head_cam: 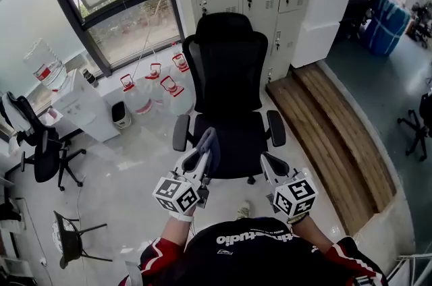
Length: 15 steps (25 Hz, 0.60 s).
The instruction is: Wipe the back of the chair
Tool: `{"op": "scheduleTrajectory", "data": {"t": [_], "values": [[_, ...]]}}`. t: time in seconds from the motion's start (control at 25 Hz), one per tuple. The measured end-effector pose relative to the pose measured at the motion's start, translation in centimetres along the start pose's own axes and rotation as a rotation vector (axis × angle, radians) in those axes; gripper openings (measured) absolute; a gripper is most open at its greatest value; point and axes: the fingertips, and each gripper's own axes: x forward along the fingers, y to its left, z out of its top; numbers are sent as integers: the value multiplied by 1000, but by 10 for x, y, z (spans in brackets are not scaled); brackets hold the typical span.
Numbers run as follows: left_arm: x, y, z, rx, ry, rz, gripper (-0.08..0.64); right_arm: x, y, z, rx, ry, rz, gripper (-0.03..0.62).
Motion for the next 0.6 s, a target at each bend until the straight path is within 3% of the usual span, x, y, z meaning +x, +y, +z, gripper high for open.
{"op": "scheduleTrajectory", "data": {"t": [0.28,0.6], "values": [[80,4,30,26,-19,33,57,42,-71,41,0,-36,63,14],[107,10,37,66,15,87,57,64,-99,48,39,-40,110,14]]}}
